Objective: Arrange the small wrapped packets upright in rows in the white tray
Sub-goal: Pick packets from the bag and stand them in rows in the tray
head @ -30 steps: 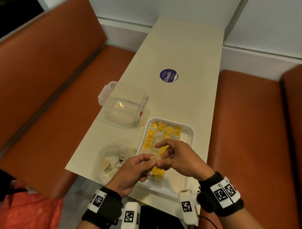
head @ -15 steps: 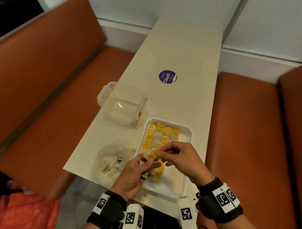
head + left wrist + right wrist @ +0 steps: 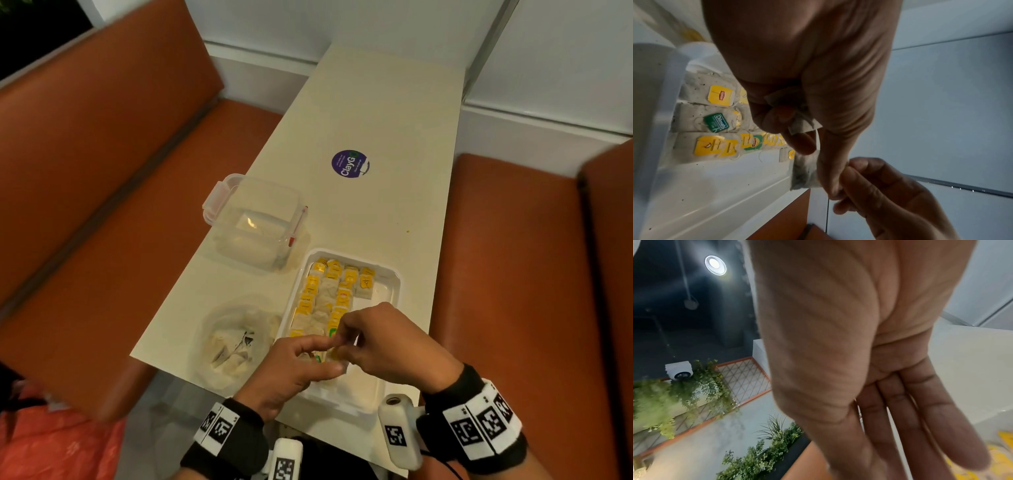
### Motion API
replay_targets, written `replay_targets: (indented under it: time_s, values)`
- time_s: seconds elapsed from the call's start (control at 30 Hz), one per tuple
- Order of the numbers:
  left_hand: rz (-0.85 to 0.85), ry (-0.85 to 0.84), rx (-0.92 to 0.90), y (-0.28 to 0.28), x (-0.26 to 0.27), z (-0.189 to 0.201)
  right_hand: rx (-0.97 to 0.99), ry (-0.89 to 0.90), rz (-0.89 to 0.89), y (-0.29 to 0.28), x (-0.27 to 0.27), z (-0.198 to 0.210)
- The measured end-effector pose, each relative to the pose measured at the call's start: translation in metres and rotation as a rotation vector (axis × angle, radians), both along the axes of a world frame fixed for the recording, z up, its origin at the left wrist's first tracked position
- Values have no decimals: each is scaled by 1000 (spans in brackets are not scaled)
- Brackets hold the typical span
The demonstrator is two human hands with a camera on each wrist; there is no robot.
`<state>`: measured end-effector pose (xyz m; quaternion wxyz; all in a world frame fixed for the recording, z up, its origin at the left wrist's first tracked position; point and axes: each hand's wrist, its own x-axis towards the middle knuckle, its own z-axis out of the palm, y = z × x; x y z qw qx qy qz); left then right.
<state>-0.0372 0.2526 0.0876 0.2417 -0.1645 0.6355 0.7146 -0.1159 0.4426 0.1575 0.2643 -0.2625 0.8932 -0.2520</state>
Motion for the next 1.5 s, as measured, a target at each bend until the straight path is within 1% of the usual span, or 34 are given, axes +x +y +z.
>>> replay_targets:
  time_s: [0.1, 0.17, 0.27, 0.4, 0.47, 0.53, 0.6, 0.67, 0.73, 0.8, 0.87, 0.97, 1.17, 1.37, 1.5]
  values:
    - [57, -20, 2, 4, -1, -3, -75, -6, -58, -3, 2, -12]
    - [91, -32, 22, 5, -1, -6, -157, -20, -150, -2, 2, -21]
    - [151, -43, 21, 5, -3, -12, -260, -166, -283, 2, 5, -35]
    - [168, -63, 29, 4, -4, -19, -513, -365, -477, 3, 13, -56]
    - [199, -101, 40, 5, -6, -22, -580, -436, -556, 3, 14, -67]
    - [288, -170, 44, 5, -8, -28, -585, -418, -647, 5, 9, -83]
    - [379, -236, 50, 0, -9, -35, -550, -330, -791, 7, -3, -103]
    - [418, -266, 79, -5, -8, -38, -468, -220, -909, 9, -19, -121]
    - [429, -270, 105, -11, -7, -36, -354, -119, -918, 10, -36, -136]
    - [436, -261, 120, -16, -5, -35, -249, -61, -861, 9, -50, -148]
    - [442, -255, 119, -22, -2, -36, -159, -45, -813, 8, -63, -160]
    - [455, -258, 120, -29, 2, -38, -80, -42, -787, 7, -77, -173]
    - [503, -255, 131, -34, 7, -42, -83, -83, -775, 4, -89, -176]
    - [540, -261, 150, -34, 6, -41, -96, 9, -807, 1, -95, -171]
    - [570, -256, 144, -31, 6, -40, -90, 13, -866, 0, -97, -173]
